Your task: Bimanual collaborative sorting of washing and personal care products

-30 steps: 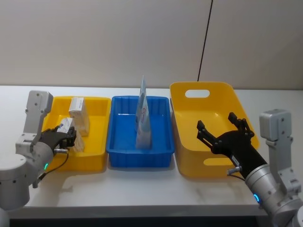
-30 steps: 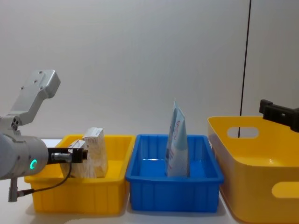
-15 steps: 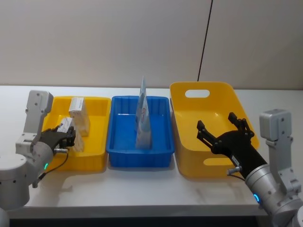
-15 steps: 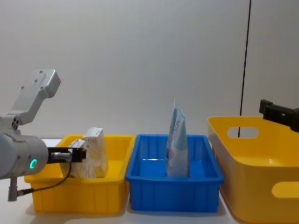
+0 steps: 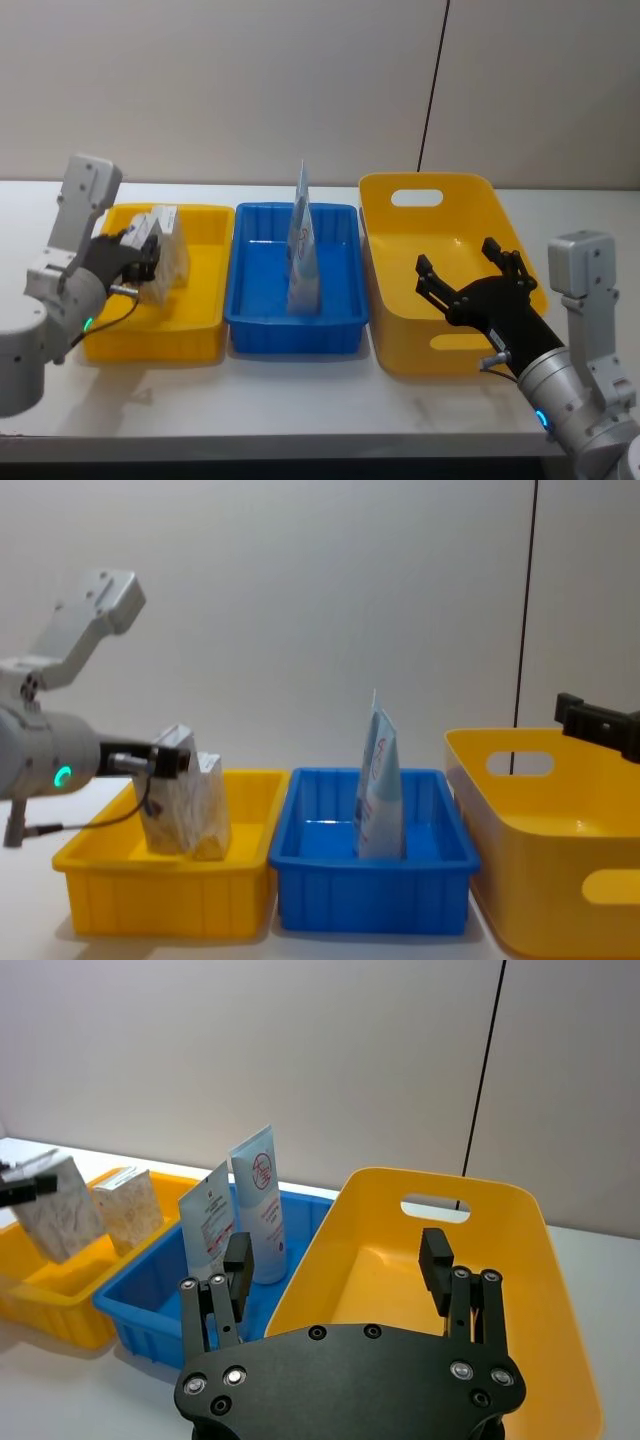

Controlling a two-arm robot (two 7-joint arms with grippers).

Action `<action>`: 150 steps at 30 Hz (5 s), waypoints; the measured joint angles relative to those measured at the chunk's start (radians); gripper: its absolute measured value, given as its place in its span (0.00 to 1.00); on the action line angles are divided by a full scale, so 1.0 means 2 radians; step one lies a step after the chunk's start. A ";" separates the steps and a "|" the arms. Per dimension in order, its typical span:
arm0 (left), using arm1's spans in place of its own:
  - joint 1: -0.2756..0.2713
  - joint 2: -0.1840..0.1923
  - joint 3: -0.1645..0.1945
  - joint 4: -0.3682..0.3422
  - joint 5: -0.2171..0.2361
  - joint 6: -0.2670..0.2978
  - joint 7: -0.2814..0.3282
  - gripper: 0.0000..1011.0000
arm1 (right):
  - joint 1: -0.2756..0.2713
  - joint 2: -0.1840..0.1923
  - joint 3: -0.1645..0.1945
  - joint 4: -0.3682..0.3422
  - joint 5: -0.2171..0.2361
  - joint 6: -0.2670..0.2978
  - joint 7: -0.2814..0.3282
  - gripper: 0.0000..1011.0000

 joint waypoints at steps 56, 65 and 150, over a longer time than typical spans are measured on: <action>-0.066 0.159 0.096 -0.150 -0.015 -0.087 -0.338 0.34 | 0.000 0.000 0.000 0.000 0.000 0.000 0.000 0.99; -0.071 0.168 0.109 -0.160 -0.039 -0.101 -0.390 0.34 | 0.000 0.000 0.000 0.000 0.000 0.000 0.000 0.99; -0.095 0.156 0.172 -0.132 -0.110 -0.140 -0.515 0.34 | -0.012 0.077 0.033 -0.015 0.073 0.017 0.138 0.99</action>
